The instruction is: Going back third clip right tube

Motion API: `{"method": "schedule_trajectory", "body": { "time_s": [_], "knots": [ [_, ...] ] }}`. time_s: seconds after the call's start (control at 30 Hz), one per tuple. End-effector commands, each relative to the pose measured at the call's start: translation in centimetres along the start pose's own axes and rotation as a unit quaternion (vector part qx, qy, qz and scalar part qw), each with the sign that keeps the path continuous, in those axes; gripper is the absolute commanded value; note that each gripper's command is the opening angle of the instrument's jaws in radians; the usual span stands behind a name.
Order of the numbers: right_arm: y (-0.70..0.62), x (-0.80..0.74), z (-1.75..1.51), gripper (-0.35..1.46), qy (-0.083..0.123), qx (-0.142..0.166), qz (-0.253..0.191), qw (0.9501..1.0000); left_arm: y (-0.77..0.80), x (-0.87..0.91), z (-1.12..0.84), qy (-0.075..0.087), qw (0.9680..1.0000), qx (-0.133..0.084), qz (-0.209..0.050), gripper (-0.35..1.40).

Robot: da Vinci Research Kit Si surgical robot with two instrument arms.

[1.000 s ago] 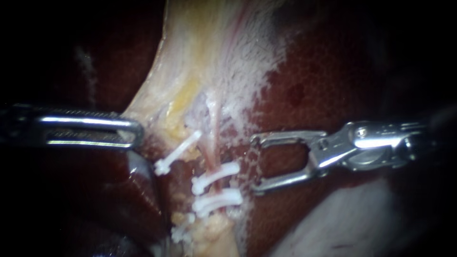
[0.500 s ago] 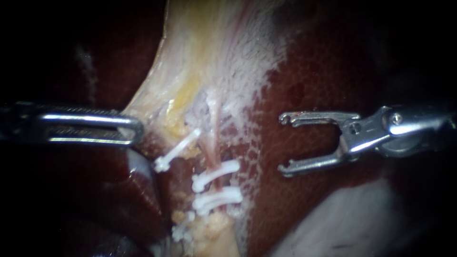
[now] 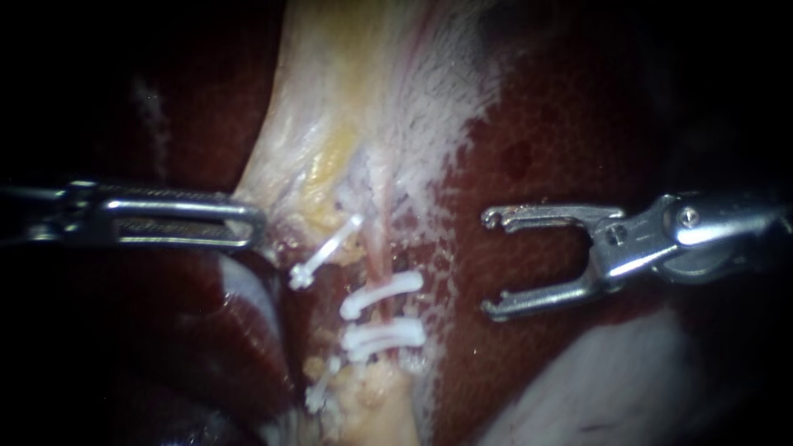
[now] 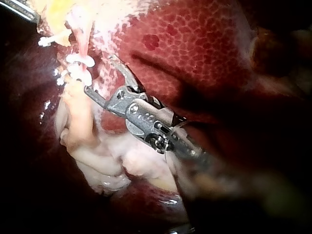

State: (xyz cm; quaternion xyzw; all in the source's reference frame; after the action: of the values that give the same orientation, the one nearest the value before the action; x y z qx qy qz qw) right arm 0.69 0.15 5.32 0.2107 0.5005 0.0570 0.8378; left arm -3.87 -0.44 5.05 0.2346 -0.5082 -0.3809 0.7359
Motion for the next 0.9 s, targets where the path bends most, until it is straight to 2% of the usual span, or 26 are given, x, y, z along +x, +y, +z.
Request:
{"method": "schedule_trajectory", "body": {
  "time_s": [0.03, 0.27, 0.9],
  "knots": [
    [-0.01, 0.0, 0.0, 0.6, 0.0, 0.0, -0.002, 1.0, 0.0, 0.03, 0.03, 0.003, 1.0, 0.002, -0.001, -0.35],
    [-0.01, 0.0, -0.01, 0.6, 0.0, 0.0, -0.006, 1.0, -0.01, 0.12, 0.16, 0.01, 0.9999, 0.008, -0.004, -0.35],
    [-0.02, 0.0, -0.02, 0.6, 0.001, 0.007, -0.012, 0.9999, -0.02, 0.12, 0.16, 0.011, 0.9999, 0.008, -0.004, -0.35]
  ]
}}
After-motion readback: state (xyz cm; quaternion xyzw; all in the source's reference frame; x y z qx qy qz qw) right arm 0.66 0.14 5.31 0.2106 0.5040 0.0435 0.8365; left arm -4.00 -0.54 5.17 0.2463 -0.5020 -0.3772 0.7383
